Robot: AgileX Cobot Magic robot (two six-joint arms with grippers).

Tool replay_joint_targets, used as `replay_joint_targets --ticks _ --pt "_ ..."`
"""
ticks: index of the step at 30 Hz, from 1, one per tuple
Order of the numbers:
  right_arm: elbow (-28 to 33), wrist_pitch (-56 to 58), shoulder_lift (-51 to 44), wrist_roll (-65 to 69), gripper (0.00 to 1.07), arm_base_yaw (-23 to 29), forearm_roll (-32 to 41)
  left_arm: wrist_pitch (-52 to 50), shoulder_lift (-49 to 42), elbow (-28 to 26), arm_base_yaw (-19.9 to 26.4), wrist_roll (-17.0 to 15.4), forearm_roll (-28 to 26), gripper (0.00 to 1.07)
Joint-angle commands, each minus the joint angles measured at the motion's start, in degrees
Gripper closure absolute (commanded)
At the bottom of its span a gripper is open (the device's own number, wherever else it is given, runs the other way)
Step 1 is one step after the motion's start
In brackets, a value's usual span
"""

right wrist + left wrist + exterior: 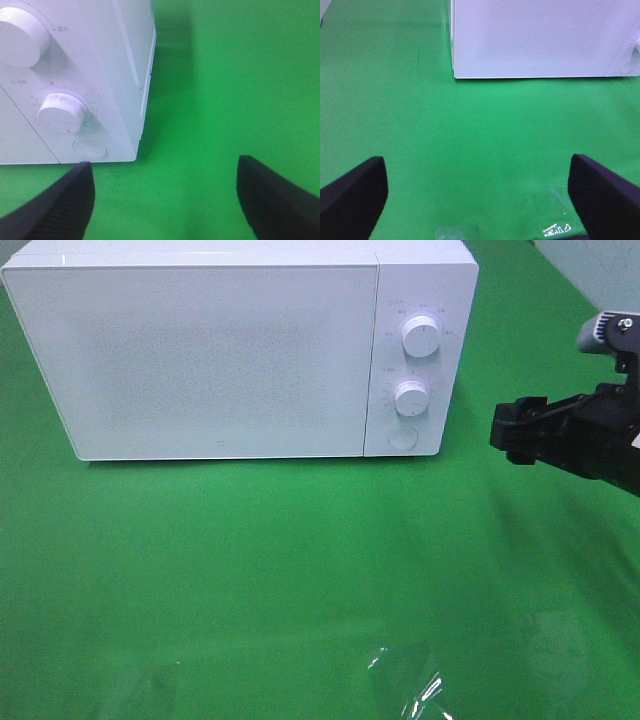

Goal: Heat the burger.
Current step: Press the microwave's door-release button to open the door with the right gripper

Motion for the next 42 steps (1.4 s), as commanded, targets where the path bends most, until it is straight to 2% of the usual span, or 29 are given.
replay_joint_targets --ticks 1,3,6,7,10,11,12,14,17,19,23,34,38,41,42 --pt "0.0 -3.67 1.2 -5.16 0.31 2.64 5.79 -0.46 -0.97 0.17 0.11 -0.23 -0.34 0.17" --pt "0.0 -7.56 3.61 -9.91 0.31 7.33 14.32 -0.46 -0.97 0.17 0.11 -0.23 -0.34 0.17" --pt "0.0 -8.65 4.18 -11.0 0.31 8.65 16.67 -0.46 -0.97 0.17 0.11 -0.23 -0.34 0.17" --pt "0.0 -10.77 5.1 -13.01 0.31 11.17 20.68 -0.46 -0.97 0.17 0.11 -0.23 -0.34 0.17" --pt "0.0 -12.72 6.02 -14.67 0.31 13.75 23.95 -0.46 -0.97 0.17 0.11 -0.23 -0.34 0.17" --pt "0.0 -15.13 6.99 -16.1 0.31 16.9 27.56 -0.46 -0.97 0.17 0.11 -0.23 -0.34 0.17" --pt "0.0 -15.13 6.99 -16.1 0.31 16.9 27.56 -0.46 -0.97 0.17 0.11 -0.23 -0.34 0.17" --pt "0.0 -19.31 8.82 -18.16 0.31 21.77 34.49 -0.46 -0.97 0.17 0.11 -0.23 -0.34 0.17" --pt "0.0 -20.23 9.28 -18.45 0.31 22.92 35.75 -0.46 -0.97 0.17 0.11 -0.23 -0.34 0.17" --pt "-0.11 -22.17 10.54 -18.51 0.31 26.24 37.93 -0.46 -0.97 0.17 0.11 -0.23 -0.34 0.17" --pt "-1.26 -21.94 11.75 -18.51 0.31 27.79 38.79 -0.46 -0.97 0.17 0.11 -0.23 -0.34 0.17" --pt "-5.79 -18.33 13.35 -16.9 0.32 28.76 38.79 -0.46 -0.97 0.17 0.11 -0.23 -0.29 0.17" --pt "-6.02 -18.33 13.35 -12.2 0.35 28.76 38.67 -0.46 -0.97 0.17 0.11 -0.23 -0.29 0.17" --pt "-6.02 -17.65 13.35 -4.41 0.4 28.76 38.67 -0.46 -0.97 0.17 0.11 -0.23 -0.29 0.17" --pt "-6.02 -17.36 13.35 1.89 0.45 28.76 38.45 -0.46 -0.97 0.17 0.11 -0.23 -0.29 0.17"
